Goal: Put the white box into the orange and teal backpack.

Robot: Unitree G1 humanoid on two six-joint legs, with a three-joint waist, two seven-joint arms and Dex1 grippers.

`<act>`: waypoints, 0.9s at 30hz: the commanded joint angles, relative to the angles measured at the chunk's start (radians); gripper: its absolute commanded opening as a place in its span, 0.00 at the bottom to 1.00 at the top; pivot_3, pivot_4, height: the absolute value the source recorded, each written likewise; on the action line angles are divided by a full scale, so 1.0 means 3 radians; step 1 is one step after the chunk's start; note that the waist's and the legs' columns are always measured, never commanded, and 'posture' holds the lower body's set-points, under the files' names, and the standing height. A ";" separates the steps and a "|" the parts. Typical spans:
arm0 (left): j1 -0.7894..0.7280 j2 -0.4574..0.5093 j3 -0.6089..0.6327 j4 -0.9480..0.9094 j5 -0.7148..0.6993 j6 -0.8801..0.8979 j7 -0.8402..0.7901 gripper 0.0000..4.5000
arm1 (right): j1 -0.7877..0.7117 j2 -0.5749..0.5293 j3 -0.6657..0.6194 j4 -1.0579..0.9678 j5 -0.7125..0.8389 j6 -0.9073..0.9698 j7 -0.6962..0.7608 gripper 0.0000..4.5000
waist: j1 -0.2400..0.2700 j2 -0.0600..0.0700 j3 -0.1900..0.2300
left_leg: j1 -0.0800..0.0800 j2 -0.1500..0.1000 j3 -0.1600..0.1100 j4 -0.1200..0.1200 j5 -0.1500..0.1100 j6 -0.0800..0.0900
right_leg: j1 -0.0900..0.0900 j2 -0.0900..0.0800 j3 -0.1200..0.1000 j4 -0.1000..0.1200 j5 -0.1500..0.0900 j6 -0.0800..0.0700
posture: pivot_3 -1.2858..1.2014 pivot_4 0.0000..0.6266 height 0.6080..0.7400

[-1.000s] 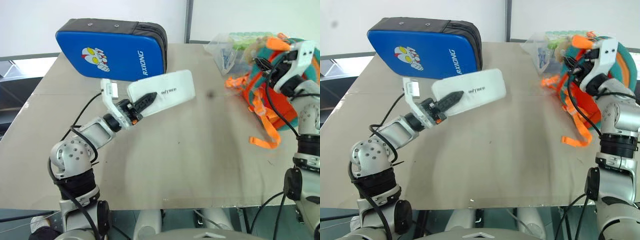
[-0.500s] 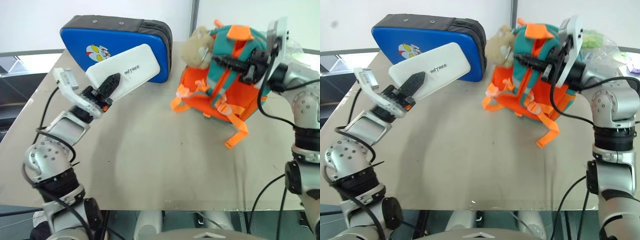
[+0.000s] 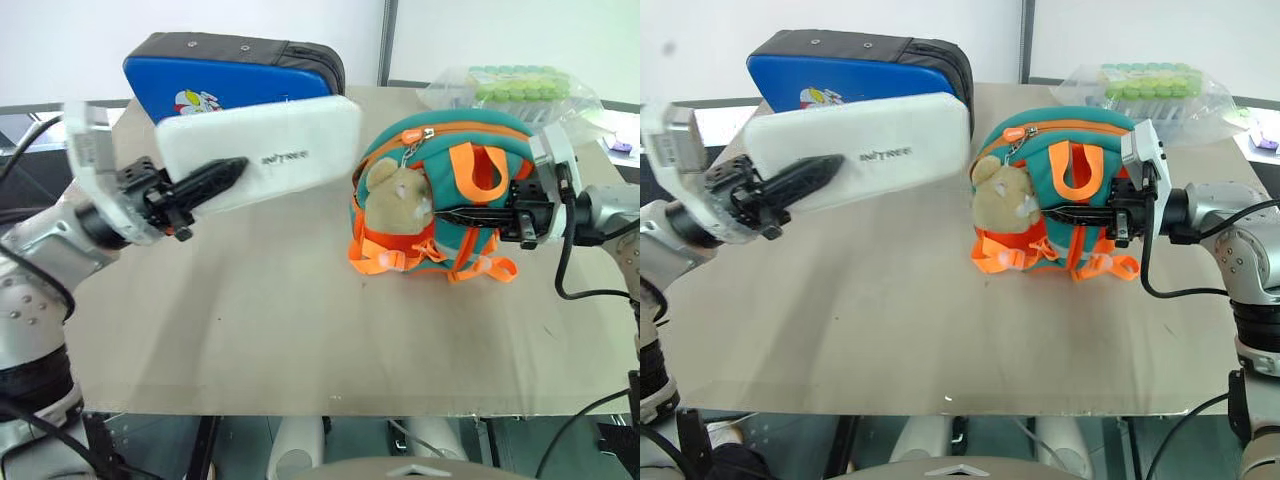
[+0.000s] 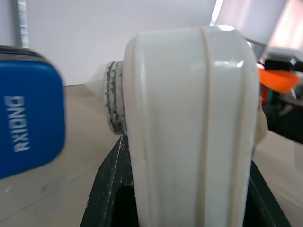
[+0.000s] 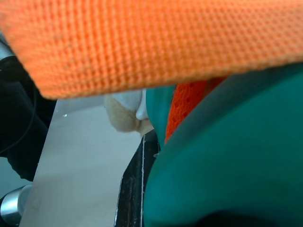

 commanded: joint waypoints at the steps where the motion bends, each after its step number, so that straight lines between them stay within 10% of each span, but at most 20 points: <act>1: -0.0162 0.0100 -0.0132 0.0052 0.0134 -0.0233 -0.0391 0.22 | -0.0063 -0.0101 -0.0159 -0.0066 0.0041 -0.0091 0.0065 0.00 | -0.0003 0.0000 0.0000 | 0.0000 0.0000 0.0000 -0.0001 0.0000 0.0000 | -0.0002 0.0001 0.0000 0.0001 0.0001 0.0001 | 0.52 0.24 1.00; 14: -0.0841 0.0028 -0.1163 0.0254 0.1123 -0.0868 -0.1026 0.22 | -0.0074 -0.0193 -0.0094 -0.0223 0.0094 -0.0054 0.0167 0.00 | 0.0023 0.0000 0.0001 | -0.0002 0.0000 0.0000 -0.0001 0.0000 0.0000 | -0.0004 0.0001 0.0000 0.0001 0.0000 0.0002 | 0.52 0.24 1.00; 25: -0.1854 -0.1264 -0.2641 0.0754 0.2407 -0.0666 -0.0006 0.22 | 0.0020 0.0067 0.0016 -0.0583 0.0230 0.0078 -0.0140 0.00 | 0.0059 0.0000 0.0001 | -0.0011 -0.0001 -0.0005 0.0013 0.0000 0.0001 | -0.0004 0.0005 0.0001 0.0004 0.0001 0.0004 | 0.52 0.24 1.00; 27: -0.1785 -0.1182 -0.2565 0.0857 0.2444 -0.0754 -0.0096 0.44 | 0.0065 0.0133 -0.0013 -0.0530 0.0189 0.0044 -0.0272 0.00 | 0.0046 0.0000 0.0001 | -0.0009 -0.0001 -0.0004 0.0013 0.0000 0.0001 | -0.0005 0.0007 0.0004 0.0005 0.0001 0.0004 | 0.52 0.24 1.00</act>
